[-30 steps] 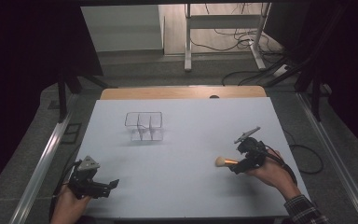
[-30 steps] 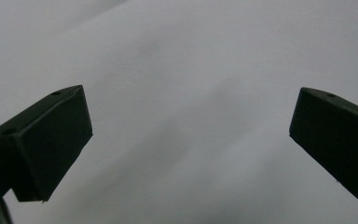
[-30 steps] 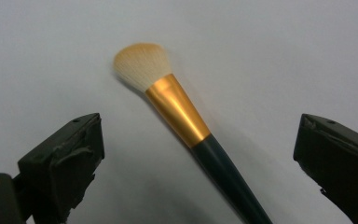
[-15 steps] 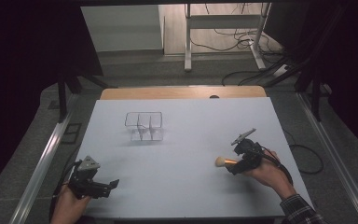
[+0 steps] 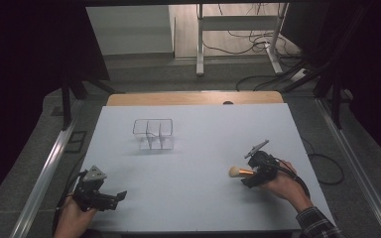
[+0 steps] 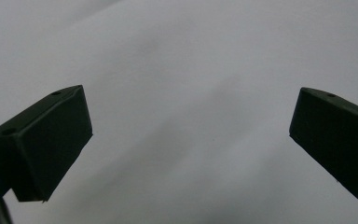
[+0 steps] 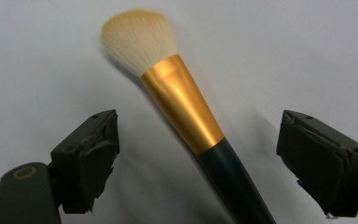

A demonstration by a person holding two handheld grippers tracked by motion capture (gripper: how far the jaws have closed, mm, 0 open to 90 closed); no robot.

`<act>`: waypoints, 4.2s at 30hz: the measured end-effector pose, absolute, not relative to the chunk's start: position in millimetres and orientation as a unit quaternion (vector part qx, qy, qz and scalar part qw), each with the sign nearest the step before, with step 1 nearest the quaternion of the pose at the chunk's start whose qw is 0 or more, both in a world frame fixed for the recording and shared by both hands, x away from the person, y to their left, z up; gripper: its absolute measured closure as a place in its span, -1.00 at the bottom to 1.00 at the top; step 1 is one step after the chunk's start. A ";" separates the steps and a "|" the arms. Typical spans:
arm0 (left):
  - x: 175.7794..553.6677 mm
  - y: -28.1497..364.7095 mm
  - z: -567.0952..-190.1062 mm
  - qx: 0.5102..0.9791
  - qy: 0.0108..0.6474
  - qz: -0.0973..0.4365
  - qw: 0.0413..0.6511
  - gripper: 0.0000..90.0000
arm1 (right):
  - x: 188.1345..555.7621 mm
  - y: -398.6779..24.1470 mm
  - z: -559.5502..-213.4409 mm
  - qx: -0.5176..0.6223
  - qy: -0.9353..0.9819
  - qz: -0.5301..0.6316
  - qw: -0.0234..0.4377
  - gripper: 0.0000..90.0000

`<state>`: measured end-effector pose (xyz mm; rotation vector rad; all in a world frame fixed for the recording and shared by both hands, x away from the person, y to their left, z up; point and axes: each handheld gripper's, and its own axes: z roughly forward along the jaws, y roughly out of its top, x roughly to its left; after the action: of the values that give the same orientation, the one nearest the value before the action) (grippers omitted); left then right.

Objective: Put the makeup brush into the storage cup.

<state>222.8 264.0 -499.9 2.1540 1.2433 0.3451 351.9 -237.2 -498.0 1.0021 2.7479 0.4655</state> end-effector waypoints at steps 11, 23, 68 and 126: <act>223.3 263.5 -500.7 0.819 0.469 0.127 0.306 -1.00 | 353.6 -239.5 -497.5 0.319 0.932 0.155 0.068 0.02; 222.9 263.4 -500.7 0.819 0.468 0.128 0.306 -1.00 | 354.2 -239.5 -493.6 0.345 0.925 0.148 0.061 0.63; 221.2 265.4 -494.5 0.809 0.438 0.151 0.361 -1.00 | 338.7 -260.6 -464.3 0.363 0.891 0.246 0.118 0.63; 227.3 249.9 -482.1 0.797 0.449 0.113 0.388 -1.00 | 318.9 -238.7 -443.3 0.323 0.868 0.347 0.146 0.63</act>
<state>227.3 249.9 -482.1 2.0260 1.1424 0.2884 318.9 -238.7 -443.3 0.9288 2.4999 0.9997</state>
